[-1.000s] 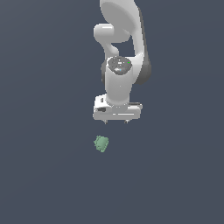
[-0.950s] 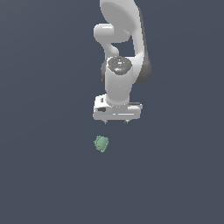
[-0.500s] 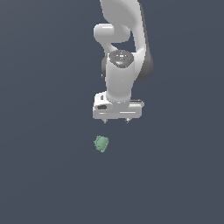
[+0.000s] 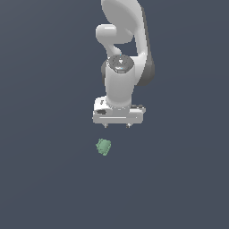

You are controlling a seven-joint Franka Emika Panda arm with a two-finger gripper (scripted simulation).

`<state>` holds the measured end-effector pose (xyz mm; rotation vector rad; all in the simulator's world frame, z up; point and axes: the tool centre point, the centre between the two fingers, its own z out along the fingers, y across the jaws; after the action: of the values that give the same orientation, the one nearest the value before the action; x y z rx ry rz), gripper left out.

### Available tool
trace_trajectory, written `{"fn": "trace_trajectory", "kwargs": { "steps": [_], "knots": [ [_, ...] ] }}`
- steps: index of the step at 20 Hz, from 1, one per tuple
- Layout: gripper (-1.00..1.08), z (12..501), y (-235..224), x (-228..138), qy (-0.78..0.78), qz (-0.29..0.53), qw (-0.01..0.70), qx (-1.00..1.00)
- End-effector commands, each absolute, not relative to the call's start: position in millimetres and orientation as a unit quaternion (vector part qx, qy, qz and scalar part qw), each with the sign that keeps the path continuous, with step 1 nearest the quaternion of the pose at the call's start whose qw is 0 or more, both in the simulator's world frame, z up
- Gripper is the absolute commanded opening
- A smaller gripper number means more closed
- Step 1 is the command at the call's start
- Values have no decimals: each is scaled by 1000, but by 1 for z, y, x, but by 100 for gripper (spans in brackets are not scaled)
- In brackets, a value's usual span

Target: Pick up the object and move it to a goal position.

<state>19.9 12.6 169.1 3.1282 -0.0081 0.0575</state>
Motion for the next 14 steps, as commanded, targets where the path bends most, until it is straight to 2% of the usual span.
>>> {"fn": "trace_trajectory", "kwargs": {
  "steps": [1, 14],
  "knots": [
    [100, 162, 6, 25, -24, 16, 5, 1000],
    [100, 106, -49, 56, -183, 2, 0, 983]
  ]
}}
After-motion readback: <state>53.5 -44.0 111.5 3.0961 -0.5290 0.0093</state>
